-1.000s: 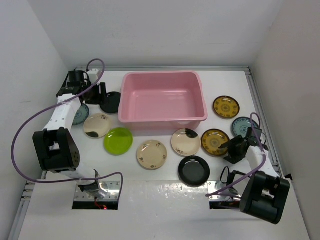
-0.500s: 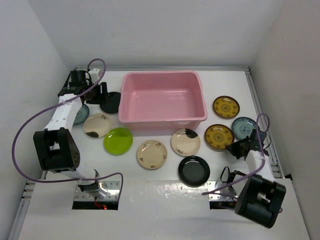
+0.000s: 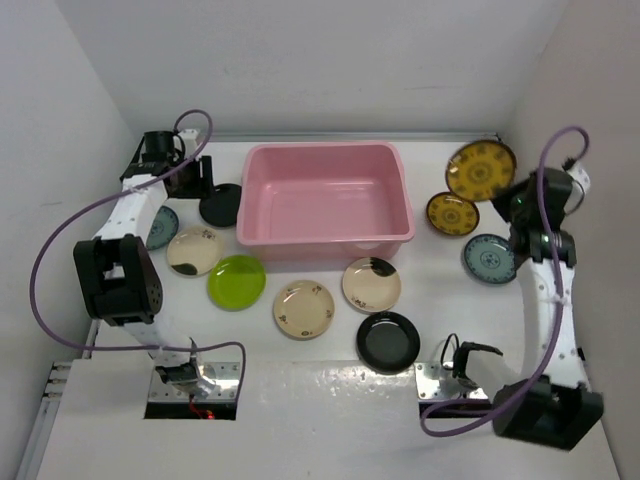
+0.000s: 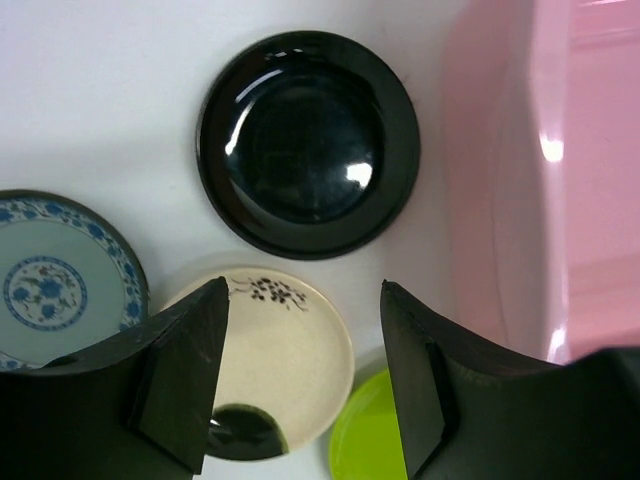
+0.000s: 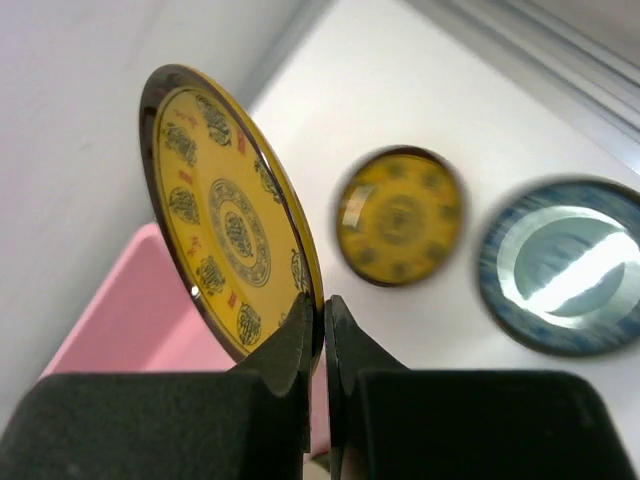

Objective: Place the plates into the plastic bin on the countertop

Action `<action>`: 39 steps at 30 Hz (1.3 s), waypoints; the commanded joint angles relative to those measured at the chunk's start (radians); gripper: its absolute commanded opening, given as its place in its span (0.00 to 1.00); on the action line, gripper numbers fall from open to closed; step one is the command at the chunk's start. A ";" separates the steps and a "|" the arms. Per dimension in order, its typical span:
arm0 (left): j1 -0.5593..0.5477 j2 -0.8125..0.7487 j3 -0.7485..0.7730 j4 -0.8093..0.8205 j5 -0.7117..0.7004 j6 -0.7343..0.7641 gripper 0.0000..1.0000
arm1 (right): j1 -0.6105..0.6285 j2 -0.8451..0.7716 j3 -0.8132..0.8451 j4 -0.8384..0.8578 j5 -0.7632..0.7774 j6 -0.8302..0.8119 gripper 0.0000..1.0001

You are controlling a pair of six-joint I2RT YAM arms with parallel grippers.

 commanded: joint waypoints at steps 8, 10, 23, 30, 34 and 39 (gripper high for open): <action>0.040 0.241 0.152 0.063 -0.028 -0.029 0.67 | 0.566 0.594 0.491 0.026 -0.210 -0.256 0.00; 0.040 0.305 0.184 0.063 0.002 -0.029 0.67 | 0.608 0.766 0.599 -0.029 -0.276 -0.258 0.00; 0.083 0.486 0.232 0.054 0.143 -0.049 0.64 | 0.676 1.219 0.773 -0.043 -0.416 -0.196 0.00; 0.083 0.517 0.256 0.035 0.158 -0.040 0.64 | 0.663 1.264 0.816 -0.069 -0.420 -0.224 0.62; 0.093 0.517 0.285 0.035 0.126 -0.040 0.64 | 0.666 1.235 0.835 -0.086 -0.422 -0.288 0.78; 0.102 0.598 0.319 -0.003 0.126 -0.009 0.48 | 0.657 1.167 0.847 -0.095 -0.417 -0.301 0.80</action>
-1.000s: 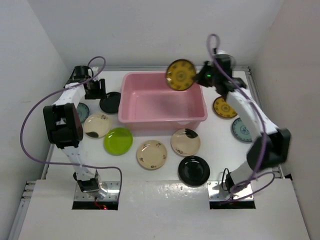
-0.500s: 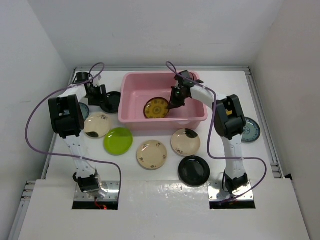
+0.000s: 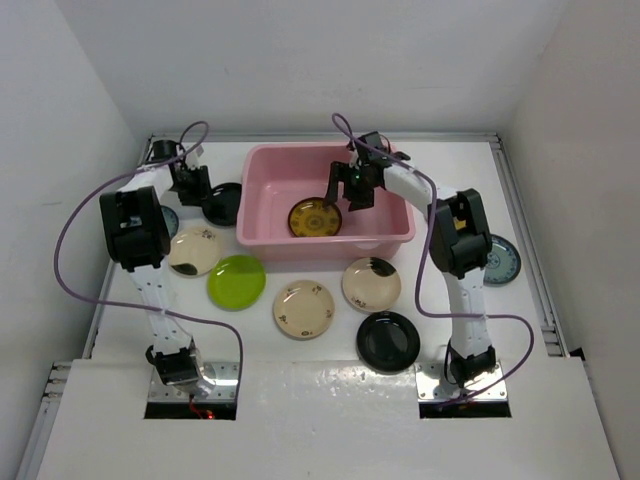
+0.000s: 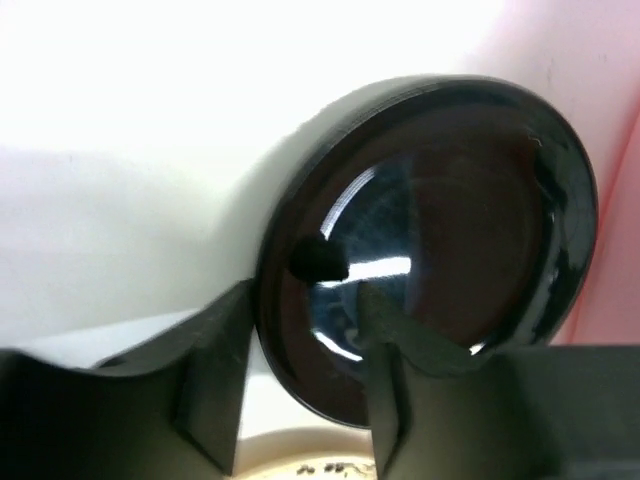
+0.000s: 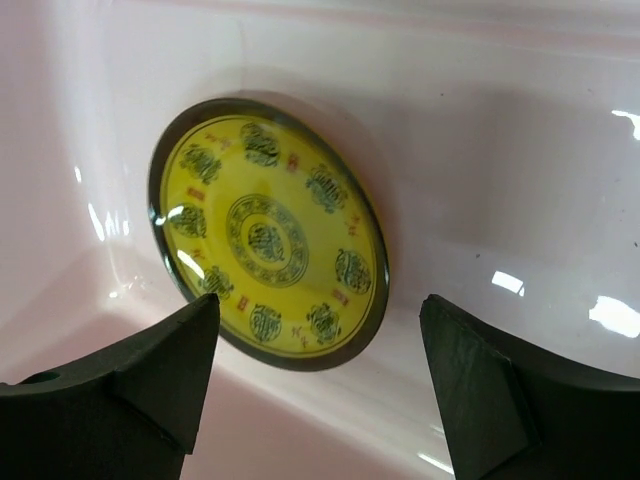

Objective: Place the plates into the plastic bin on the countertop

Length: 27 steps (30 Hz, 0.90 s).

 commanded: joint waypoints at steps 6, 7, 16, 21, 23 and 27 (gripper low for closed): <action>0.013 0.118 0.085 -0.077 0.068 0.021 0.12 | -0.078 -0.222 0.079 -0.024 0.014 -0.021 0.83; 0.013 0.118 0.114 -0.077 0.068 0.021 0.00 | -0.089 -0.235 0.076 -0.022 0.019 -0.008 0.83; 0.013 0.032 0.378 -0.108 -0.019 0.012 0.00 | -0.319 -0.476 -0.175 0.094 0.095 0.117 0.83; -0.008 -0.060 0.527 -0.143 -0.107 0.030 0.00 | -0.524 -0.529 -0.341 0.144 0.186 0.245 0.82; -0.019 -0.089 0.575 -0.152 -0.119 0.042 0.00 | -0.555 -0.528 -0.405 0.156 0.233 0.274 0.80; -0.100 -0.156 0.668 -0.195 -0.078 0.073 0.00 | -0.650 -0.462 -0.416 0.138 0.278 0.274 0.79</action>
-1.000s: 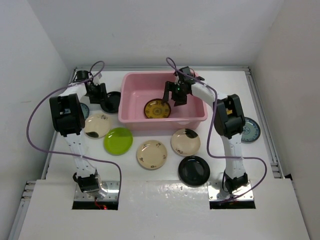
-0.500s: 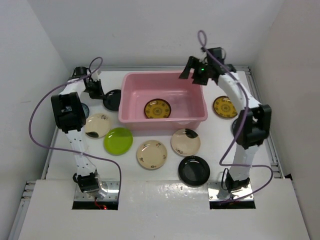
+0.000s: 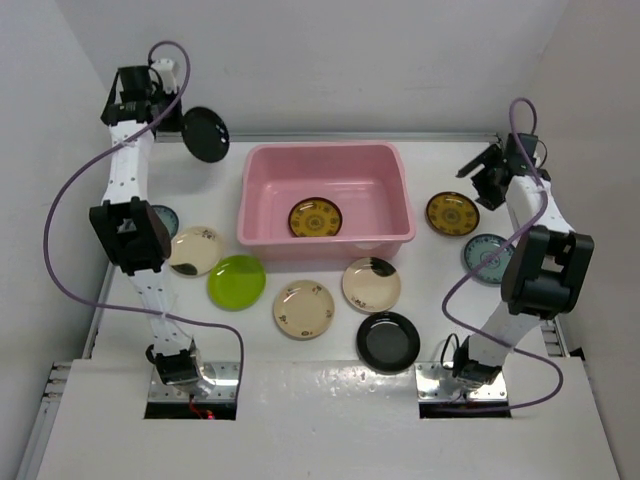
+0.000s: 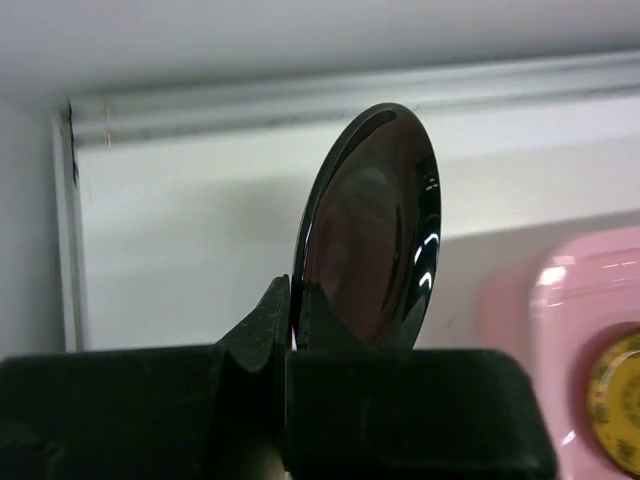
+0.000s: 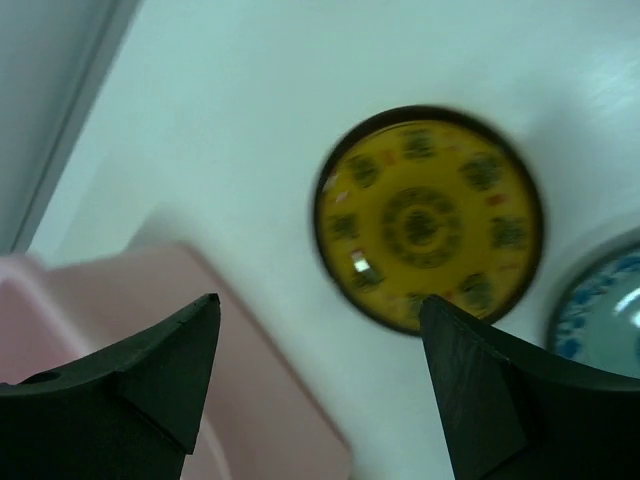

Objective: Place the plates into the plastic bin on the countertop

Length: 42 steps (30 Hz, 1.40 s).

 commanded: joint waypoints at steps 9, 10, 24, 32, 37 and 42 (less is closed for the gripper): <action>-0.356 -0.165 -0.068 -0.054 0.236 0.006 0.00 | -0.102 0.154 0.043 -0.014 0.168 -0.015 0.75; -0.370 -0.155 -0.092 -0.054 0.236 0.006 0.00 | -0.102 0.154 0.055 -0.031 0.168 -0.022 0.75; -0.441 0.058 -0.185 -0.045 0.371 0.026 0.00 | -0.145 0.286 0.014 0.050 0.036 -0.109 0.73; -0.441 0.127 -0.221 -0.036 0.313 0.069 0.22 | -0.146 0.361 0.060 0.079 -0.035 -0.112 0.71; -0.432 0.127 -0.199 -0.036 0.253 0.087 0.40 | -0.133 0.383 0.060 0.099 -0.065 -0.120 0.61; -0.432 0.127 -0.133 -0.036 0.208 0.107 0.52 | -0.133 0.375 0.025 0.099 -0.078 -0.127 0.56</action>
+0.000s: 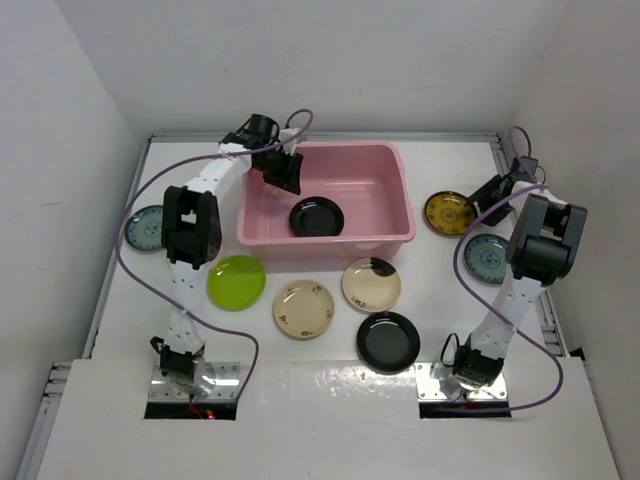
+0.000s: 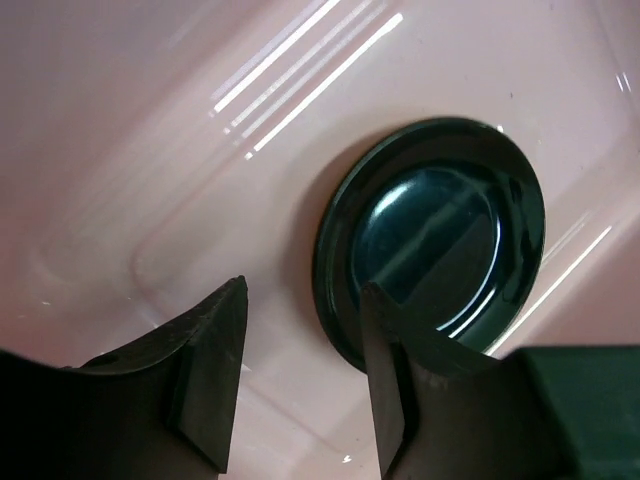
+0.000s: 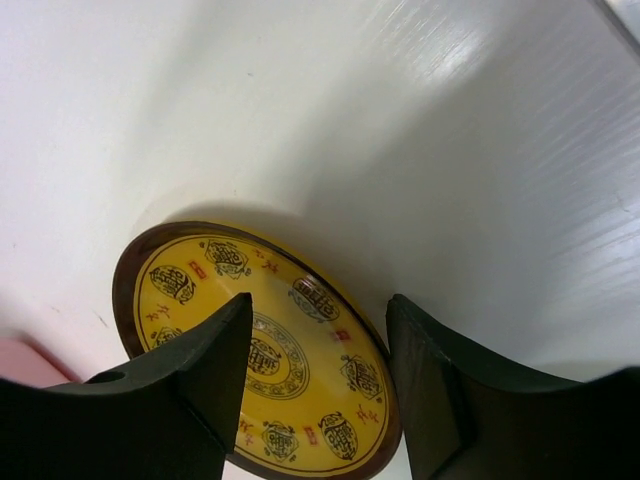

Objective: Place the plates into the plastic bin on the countertop

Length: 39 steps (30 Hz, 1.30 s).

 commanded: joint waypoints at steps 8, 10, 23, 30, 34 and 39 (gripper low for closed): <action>0.015 -0.050 0.111 0.027 -0.027 0.034 0.53 | 0.008 -0.026 -0.112 -0.006 -0.026 -0.067 0.42; 0.026 -0.063 0.111 0.027 -0.038 0.034 0.53 | 0.009 -0.021 -0.121 -0.003 -0.024 -0.067 0.28; 0.109 -0.160 0.092 0.027 -0.133 0.117 0.53 | 0.084 -0.293 -0.344 0.210 0.135 0.146 0.00; 0.185 -0.249 0.015 0.018 -0.134 0.138 0.53 | 0.184 -0.582 -0.534 0.407 0.388 0.300 0.00; 0.236 -0.295 -0.028 0.018 -0.108 0.105 0.53 | 0.250 -0.714 -0.528 0.383 0.508 0.282 0.00; 0.279 -0.295 -0.062 0.018 -0.073 0.046 0.53 | 0.324 -0.830 -0.436 0.333 0.724 0.205 0.00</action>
